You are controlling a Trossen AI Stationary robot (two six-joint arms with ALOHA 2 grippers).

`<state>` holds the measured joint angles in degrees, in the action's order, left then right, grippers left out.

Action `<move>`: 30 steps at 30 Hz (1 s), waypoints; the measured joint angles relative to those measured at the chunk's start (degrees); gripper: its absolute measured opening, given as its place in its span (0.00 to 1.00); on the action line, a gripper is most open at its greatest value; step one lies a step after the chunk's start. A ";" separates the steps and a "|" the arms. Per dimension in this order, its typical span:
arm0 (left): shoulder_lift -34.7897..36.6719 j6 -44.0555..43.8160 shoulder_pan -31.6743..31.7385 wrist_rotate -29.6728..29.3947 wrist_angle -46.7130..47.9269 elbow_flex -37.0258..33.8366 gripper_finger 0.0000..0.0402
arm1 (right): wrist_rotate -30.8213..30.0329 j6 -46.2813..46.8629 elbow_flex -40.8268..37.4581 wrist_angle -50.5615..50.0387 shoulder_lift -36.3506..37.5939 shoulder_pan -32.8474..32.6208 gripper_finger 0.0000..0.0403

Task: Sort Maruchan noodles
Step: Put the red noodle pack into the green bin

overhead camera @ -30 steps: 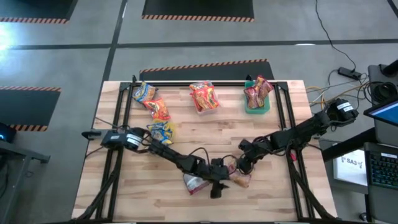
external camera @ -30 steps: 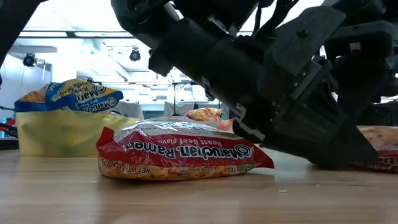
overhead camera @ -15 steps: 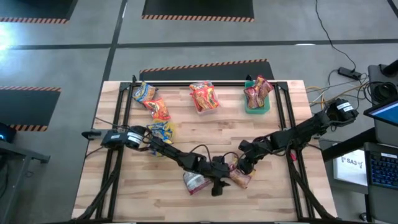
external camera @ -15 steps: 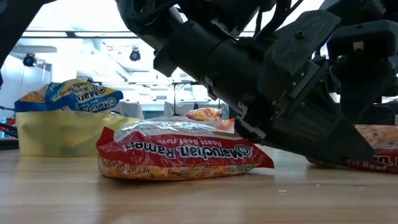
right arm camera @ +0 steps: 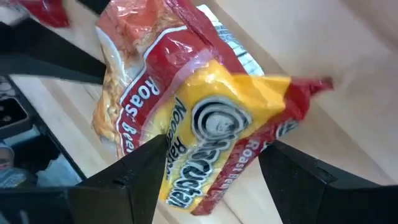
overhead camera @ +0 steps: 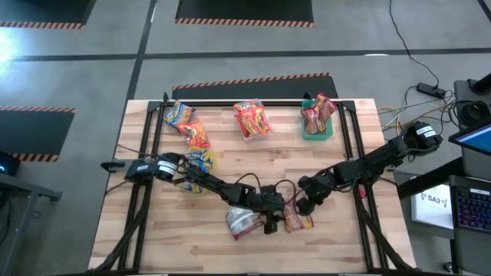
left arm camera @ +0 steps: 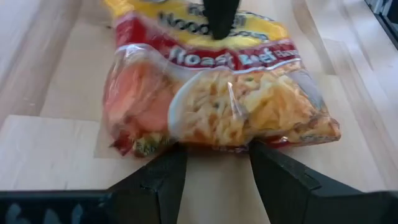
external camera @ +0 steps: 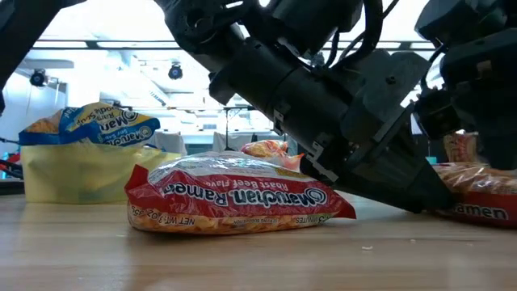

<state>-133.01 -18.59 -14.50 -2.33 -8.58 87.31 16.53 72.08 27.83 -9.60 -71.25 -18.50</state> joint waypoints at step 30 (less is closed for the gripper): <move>-0.07 0.24 -0.81 6.00 -2.21 0.07 0.41 | -3.94 8.10 7.51 -20.51 2.52 -3.63 0.59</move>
<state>-133.08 -18.35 -15.31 3.67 -10.79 87.37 12.59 80.18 35.35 -30.11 -68.73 -22.13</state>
